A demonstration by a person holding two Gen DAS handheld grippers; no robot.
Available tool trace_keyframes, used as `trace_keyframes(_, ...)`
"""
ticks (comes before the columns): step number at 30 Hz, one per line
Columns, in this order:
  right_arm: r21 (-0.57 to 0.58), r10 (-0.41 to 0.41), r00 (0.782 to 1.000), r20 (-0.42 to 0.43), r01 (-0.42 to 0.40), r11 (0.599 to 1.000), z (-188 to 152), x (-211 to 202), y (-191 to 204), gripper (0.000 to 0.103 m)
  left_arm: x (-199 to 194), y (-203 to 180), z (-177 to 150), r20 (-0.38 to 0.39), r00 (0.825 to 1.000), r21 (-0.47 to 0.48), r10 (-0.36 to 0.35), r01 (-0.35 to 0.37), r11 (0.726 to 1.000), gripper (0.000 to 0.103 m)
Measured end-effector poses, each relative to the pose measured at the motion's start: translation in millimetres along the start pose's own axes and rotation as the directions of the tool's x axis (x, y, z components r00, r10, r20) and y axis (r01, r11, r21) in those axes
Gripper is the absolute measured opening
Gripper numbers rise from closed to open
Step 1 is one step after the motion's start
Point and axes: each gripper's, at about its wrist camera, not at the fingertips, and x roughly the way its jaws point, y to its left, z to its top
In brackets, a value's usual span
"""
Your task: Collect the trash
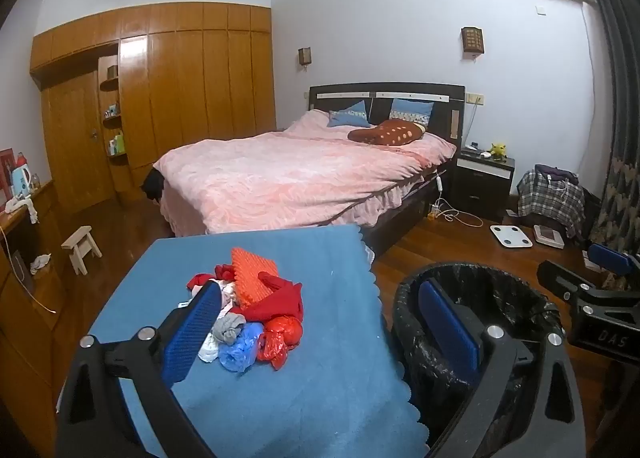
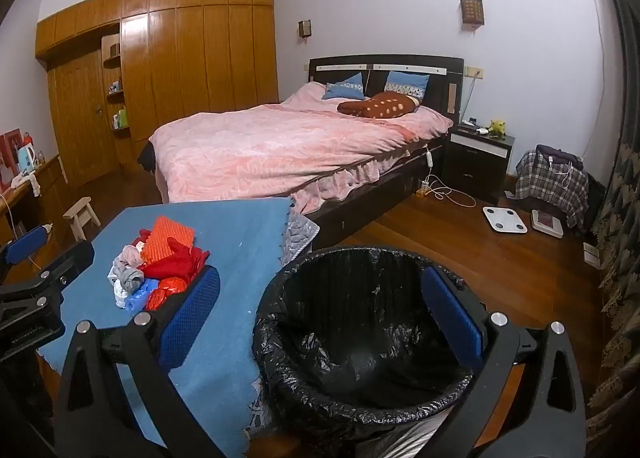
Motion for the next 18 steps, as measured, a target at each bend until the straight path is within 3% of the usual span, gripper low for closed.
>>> trace_keyframes(18,-0.001,-0.002,1.0,-0.005,0.002,1.0,-1.3,2.0,0.8,0.098,-0.8,0.5,0.4,0.008,1.0,-0.002,0.003,-0.003,1.0,0.097)
